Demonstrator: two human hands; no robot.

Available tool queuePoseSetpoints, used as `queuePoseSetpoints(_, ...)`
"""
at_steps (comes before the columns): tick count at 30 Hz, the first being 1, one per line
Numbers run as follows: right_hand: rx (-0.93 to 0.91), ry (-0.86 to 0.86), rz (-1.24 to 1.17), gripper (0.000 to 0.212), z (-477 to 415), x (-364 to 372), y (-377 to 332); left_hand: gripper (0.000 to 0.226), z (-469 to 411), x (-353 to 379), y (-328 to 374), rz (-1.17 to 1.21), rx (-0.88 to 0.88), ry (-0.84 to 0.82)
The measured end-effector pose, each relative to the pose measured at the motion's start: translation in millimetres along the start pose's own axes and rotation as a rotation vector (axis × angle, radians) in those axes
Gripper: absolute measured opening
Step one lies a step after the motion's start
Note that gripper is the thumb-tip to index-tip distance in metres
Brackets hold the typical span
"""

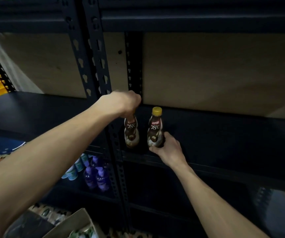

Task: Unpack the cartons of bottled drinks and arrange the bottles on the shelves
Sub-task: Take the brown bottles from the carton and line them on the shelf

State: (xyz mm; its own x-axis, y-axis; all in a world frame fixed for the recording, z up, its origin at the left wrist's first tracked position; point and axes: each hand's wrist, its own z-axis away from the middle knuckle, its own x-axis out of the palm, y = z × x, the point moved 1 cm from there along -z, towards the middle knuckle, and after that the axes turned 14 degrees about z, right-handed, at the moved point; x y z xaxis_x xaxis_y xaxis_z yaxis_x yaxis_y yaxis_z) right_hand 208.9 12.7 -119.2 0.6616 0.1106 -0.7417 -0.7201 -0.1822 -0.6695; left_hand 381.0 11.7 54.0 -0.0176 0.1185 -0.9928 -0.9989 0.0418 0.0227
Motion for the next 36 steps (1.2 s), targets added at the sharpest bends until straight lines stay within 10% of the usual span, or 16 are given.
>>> queuePoseSetpoints(24,-0.003,-0.051,-0.011,0.05,6,0,-11,0.06,12,-8,7,0.003,-0.038,0.011)
queuePoseSetpoints(30,-0.021,-0.105,0.012,0.075,15,-22,2,0.057,47,-17,8,0.148,0.096,0.343)
queuePoseSetpoints(36,0.021,0.034,-0.085,0.043,44,-69,47,0.044,68,27,48,0.416,0.289,0.554)
